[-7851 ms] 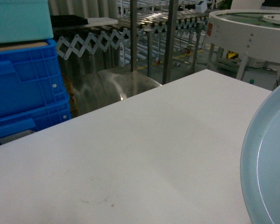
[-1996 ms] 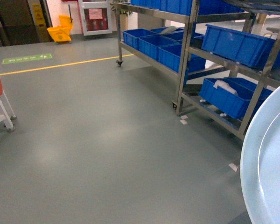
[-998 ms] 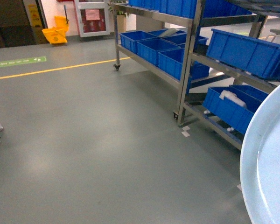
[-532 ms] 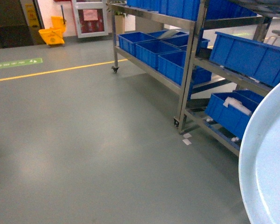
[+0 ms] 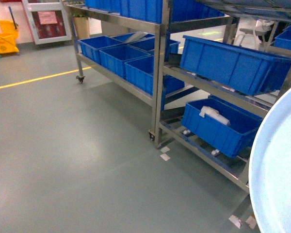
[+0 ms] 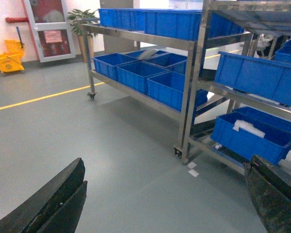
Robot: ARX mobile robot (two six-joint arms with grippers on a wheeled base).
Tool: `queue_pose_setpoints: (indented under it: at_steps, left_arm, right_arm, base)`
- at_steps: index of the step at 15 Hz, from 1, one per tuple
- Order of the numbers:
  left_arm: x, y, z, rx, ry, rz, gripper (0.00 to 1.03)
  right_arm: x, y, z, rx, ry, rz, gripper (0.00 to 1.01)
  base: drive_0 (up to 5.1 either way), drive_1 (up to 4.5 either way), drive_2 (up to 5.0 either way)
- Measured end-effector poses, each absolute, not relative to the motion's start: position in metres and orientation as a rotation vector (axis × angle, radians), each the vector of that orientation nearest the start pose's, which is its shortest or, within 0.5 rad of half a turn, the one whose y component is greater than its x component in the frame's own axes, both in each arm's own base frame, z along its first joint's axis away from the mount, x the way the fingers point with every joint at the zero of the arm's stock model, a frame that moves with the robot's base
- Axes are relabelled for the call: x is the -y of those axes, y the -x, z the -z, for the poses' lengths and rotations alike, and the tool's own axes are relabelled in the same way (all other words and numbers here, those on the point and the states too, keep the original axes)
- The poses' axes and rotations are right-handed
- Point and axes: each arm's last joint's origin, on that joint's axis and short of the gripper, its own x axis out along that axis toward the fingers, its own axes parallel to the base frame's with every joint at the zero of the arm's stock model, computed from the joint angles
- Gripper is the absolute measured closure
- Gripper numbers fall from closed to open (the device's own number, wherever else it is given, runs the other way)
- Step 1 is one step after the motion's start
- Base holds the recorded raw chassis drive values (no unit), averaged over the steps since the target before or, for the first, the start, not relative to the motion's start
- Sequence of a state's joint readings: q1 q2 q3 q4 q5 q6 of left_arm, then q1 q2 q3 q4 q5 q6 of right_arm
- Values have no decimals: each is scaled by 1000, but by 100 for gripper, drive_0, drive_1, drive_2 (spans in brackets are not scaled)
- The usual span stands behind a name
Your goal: Place blue tray on left shelf second layer neatly
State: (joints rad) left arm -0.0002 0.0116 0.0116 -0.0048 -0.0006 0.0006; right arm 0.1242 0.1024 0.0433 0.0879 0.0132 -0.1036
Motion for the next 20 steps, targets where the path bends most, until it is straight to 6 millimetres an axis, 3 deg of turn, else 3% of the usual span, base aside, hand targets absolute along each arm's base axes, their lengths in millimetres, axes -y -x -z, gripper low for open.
queue_pose_setpoints:
  at_steps: [13, 20]
  left_arm:
    - [0, -98, -166, -4, -1, 1, 5]
    - [0, -98, -166, -4, -1, 0, 5]
  right_arm:
    - [-12, -101, -179, 36, 101, -109, 99]
    - [-12, -101, -179, 36, 101, -108, 99]
  base:
    - [-157, 257, -570]
    - [-166, -135, -198]
